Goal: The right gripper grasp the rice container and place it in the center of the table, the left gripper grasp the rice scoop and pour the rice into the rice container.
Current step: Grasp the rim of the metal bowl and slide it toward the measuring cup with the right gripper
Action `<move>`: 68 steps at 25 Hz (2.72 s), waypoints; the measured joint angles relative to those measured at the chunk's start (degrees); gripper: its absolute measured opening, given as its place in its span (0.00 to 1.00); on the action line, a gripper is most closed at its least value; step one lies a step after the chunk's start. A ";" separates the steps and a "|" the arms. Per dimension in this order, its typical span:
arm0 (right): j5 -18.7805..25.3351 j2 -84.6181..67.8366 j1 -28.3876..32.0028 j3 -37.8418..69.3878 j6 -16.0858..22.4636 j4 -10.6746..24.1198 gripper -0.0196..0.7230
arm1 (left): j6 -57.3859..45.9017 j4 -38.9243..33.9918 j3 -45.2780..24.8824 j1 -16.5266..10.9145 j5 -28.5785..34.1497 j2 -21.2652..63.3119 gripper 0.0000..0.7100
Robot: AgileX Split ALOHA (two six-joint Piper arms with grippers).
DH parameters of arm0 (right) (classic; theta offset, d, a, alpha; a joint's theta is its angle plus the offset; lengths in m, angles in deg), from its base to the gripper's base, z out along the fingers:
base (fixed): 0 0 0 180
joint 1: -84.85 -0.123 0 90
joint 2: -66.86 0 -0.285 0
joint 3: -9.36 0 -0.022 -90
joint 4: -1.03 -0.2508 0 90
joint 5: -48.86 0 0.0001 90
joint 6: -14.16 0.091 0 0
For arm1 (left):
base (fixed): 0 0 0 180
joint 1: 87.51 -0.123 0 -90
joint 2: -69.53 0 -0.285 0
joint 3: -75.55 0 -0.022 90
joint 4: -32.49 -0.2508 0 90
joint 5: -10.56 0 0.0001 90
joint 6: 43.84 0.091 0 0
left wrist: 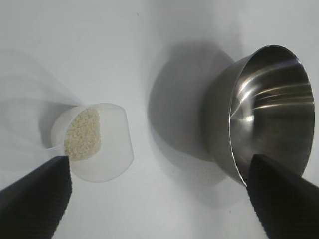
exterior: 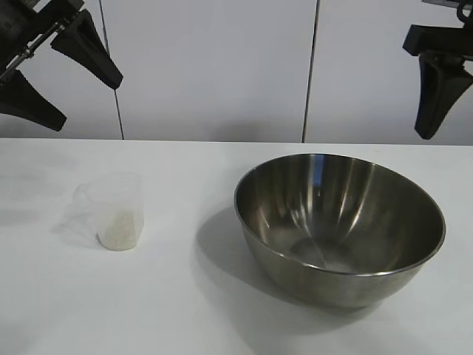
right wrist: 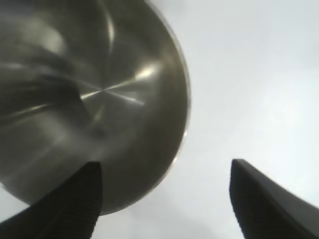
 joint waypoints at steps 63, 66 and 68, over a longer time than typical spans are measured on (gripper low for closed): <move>-19.02 21.68 -12.84 -0.62 -3.77 -16.59 0.35 | 0.00 0.00 0.00 0.00 0.00 0.00 0.97; -18.71 21.56 -12.72 -1.34 -3.77 -16.54 0.72 | 0.00 0.00 0.00 0.00 0.00 0.00 0.97; -18.00 21.18 -12.21 -2.61 -3.77 -16.23 0.87 | 0.00 0.00 0.00 0.00 0.00 0.00 0.97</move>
